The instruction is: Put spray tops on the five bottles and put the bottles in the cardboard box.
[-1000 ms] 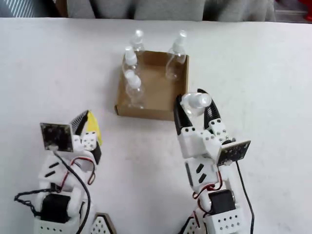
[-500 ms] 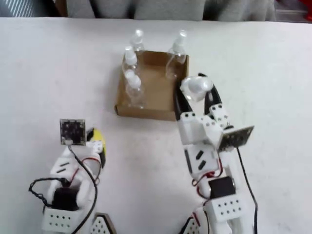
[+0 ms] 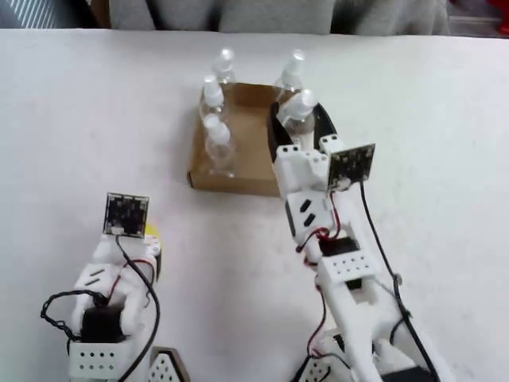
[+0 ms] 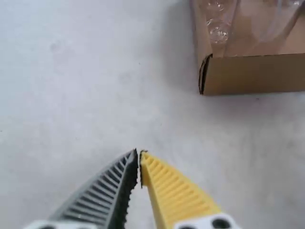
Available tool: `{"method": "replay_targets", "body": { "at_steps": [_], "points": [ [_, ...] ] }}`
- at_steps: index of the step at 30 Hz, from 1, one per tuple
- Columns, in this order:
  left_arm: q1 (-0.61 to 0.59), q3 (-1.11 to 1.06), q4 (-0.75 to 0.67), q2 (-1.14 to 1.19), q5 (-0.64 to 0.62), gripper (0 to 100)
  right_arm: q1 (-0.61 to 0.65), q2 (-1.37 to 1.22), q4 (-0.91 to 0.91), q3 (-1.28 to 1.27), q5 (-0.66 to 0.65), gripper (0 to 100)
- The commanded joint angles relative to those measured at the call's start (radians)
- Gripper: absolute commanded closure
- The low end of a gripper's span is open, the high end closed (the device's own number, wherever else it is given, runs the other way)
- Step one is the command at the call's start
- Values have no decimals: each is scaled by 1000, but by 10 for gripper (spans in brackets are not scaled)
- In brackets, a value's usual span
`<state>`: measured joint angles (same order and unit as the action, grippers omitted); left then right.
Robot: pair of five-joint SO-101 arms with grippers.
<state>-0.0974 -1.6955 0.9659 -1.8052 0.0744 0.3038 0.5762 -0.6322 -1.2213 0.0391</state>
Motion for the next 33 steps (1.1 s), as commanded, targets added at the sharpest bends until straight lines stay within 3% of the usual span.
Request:
{"method": "replay_targets", "body": {
  "at_steps": [1, 14, 33],
  "points": [
    [-8, 2, 5, -8, 17, 977, -8, -166, -117, 104, 5, 982],
    [-10, 2, 6, -7, 20, 977, -22, -671, -363, 318, 0, 982],
    [-10, 2, 6, -7, 20, 977, -51, -955, -377, 491, 3, 982]
  ]
}}
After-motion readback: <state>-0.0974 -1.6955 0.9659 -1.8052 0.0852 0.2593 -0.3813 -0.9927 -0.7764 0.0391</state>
